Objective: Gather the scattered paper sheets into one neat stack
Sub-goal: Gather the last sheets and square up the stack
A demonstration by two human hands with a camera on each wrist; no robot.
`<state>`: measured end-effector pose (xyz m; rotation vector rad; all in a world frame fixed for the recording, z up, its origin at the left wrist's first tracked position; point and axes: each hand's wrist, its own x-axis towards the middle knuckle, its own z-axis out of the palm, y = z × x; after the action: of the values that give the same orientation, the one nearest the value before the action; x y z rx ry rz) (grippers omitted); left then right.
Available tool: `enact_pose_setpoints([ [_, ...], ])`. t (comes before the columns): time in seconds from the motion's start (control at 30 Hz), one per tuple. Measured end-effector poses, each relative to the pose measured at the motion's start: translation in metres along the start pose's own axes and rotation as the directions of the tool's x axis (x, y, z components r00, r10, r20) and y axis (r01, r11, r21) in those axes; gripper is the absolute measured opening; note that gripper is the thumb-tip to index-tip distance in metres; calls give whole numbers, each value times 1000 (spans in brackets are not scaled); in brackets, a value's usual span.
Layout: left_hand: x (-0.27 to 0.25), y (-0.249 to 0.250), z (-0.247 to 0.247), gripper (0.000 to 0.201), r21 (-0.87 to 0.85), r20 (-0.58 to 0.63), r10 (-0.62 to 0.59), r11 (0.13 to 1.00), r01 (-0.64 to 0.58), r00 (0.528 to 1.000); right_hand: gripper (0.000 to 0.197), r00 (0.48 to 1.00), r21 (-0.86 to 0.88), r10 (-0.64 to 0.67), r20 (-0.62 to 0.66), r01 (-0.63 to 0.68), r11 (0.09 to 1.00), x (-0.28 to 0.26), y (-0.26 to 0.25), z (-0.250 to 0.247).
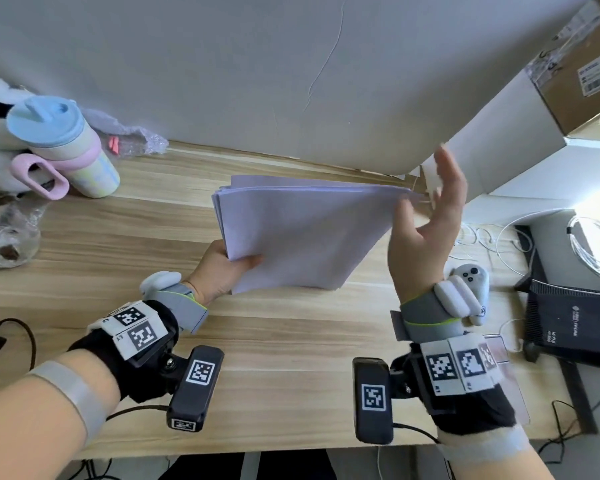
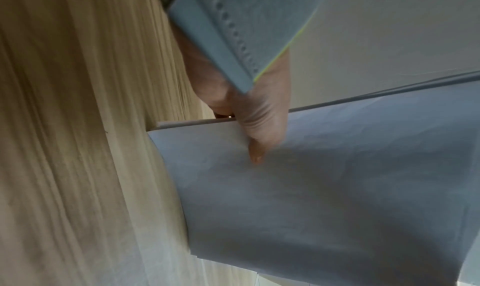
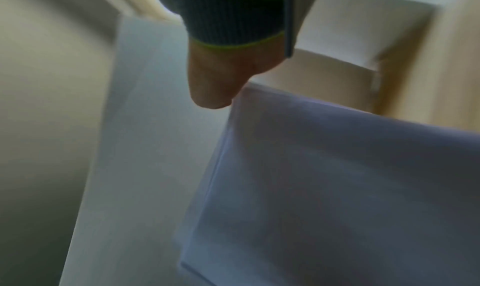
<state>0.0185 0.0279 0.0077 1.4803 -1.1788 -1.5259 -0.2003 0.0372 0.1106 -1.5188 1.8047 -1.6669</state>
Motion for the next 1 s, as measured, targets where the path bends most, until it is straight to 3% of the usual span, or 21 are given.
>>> enact_pose_setpoints([
  [0.07,0,1,0,26,17,1,-13,1000,13,1000,61,964,-186,-247,102,262,947,-1,-13,6],
  [0.17,-1,3,0,21,45,-3,-16,999,16,1000,55,888,-362,-306,344,426,829,-11,-17,20],
  [0.23,-2,3,0,22,62,7,-12,998,12,1000,46,864,-396,-281,418,452,799,-19,-15,24],
  [0.33,-3,3,-1,17,106,26,-9,994,6,1000,47,856,-402,-295,424,470,786,-25,-21,28],
  [0.47,-3,-2,-4,20,122,28,30,992,-33,999,54,726,-335,-309,614,595,731,-34,-45,43],
  [0.6,-6,1,-1,22,175,19,94,980,-96,995,62,650,-308,-329,685,667,678,-48,-54,60],
  [0.77,-10,4,0,21,339,25,162,927,-161,986,60,616,-221,-354,704,664,714,-63,-57,71],
  [0.83,-10,5,-1,27,266,18,135,955,-134,991,56,624,-222,-348,700,653,724,-62,-57,69],
  [0.9,-10,5,-2,22,169,26,55,984,-58,998,48,676,-271,-327,660,620,736,-55,-52,63],
  [1.0,-6,1,-4,22,92,23,-12,996,9,1000,41,851,-443,-275,448,479,758,-37,-30,45],
])
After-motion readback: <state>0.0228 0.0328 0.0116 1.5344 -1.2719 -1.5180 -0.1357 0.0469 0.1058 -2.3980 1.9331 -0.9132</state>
